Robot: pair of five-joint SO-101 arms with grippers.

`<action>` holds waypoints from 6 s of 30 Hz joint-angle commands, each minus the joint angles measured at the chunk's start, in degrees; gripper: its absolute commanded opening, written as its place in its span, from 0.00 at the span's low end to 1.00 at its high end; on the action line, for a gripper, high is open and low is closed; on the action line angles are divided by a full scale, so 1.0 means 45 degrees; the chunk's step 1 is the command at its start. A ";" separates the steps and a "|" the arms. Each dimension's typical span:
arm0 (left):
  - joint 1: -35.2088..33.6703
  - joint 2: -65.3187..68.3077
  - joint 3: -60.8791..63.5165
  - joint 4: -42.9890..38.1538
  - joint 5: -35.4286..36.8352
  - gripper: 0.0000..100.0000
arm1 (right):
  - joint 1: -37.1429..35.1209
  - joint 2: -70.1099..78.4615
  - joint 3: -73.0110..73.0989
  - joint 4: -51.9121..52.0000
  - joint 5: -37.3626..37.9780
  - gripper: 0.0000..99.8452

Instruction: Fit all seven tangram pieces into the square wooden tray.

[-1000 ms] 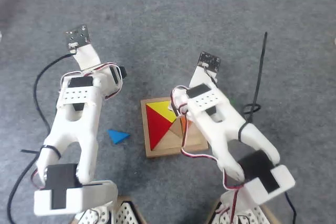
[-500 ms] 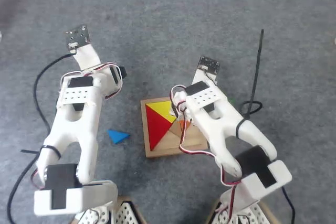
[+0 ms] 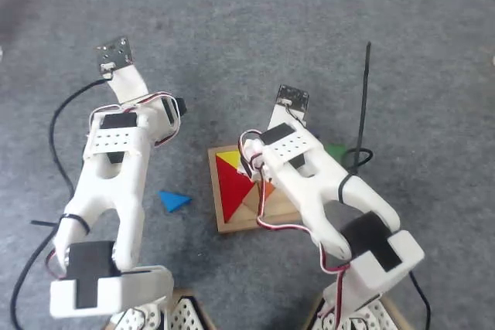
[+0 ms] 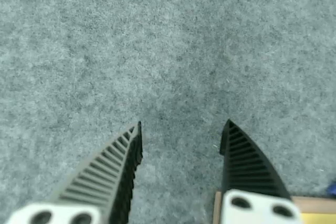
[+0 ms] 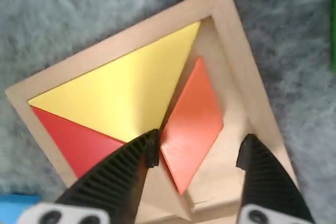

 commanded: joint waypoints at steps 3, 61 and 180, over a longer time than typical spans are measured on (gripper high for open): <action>-0.0098 -0.0606 -0.0264 0.0059 -0.0137 0.24 | 0.0635 0.0498 -0.0098 -0.0029 0.0000 0.18; -0.0059 -0.0586 -0.0264 0.0020 -0.0137 0.24 | 0.9426 -0.5011 0.4376 -0.1338 1.7836 0.32; -0.0117 -0.0586 -0.0244 0.0020 -0.0137 0.24 | 1.0208 -0.2569 0.3477 -0.0615 1.7739 0.31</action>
